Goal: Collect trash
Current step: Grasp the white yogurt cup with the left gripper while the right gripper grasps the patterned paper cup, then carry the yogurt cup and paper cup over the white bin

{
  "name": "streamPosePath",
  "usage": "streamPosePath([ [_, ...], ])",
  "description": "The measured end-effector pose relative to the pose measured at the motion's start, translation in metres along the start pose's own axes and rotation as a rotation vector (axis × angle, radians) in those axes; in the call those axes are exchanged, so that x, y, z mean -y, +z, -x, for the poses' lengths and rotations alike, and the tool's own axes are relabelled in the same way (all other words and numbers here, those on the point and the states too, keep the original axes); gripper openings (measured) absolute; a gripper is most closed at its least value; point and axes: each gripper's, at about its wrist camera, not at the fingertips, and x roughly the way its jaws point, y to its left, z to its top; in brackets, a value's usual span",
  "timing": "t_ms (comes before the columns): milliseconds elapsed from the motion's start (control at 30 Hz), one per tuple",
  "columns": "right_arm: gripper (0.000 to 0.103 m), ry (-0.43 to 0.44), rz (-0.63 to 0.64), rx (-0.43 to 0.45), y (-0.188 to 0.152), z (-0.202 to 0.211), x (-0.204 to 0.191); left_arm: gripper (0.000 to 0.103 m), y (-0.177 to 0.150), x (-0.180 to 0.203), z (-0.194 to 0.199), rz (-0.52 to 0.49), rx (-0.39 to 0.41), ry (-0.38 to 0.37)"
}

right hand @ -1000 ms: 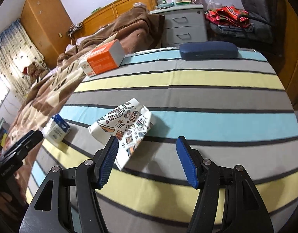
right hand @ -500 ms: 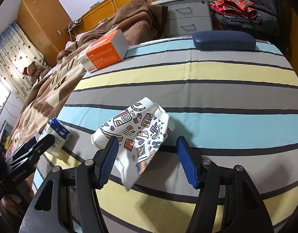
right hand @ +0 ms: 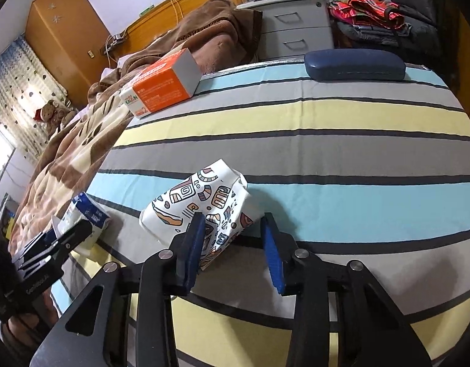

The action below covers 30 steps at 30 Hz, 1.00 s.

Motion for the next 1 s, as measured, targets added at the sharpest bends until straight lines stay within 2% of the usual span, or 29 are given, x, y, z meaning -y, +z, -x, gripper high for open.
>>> streamPosePath([
  [500, 0.018, 0.038, 0.008, 0.085, -0.003, 0.023, -0.007, 0.065, -0.006, 0.038, 0.029, -0.051, 0.033, -0.058],
  [1000, 0.018, 0.007, -0.044, 0.196, -0.014, 0.079, 0.020, 0.065, -0.016, 0.109, 0.068, -0.144, 0.080, -0.129],
])
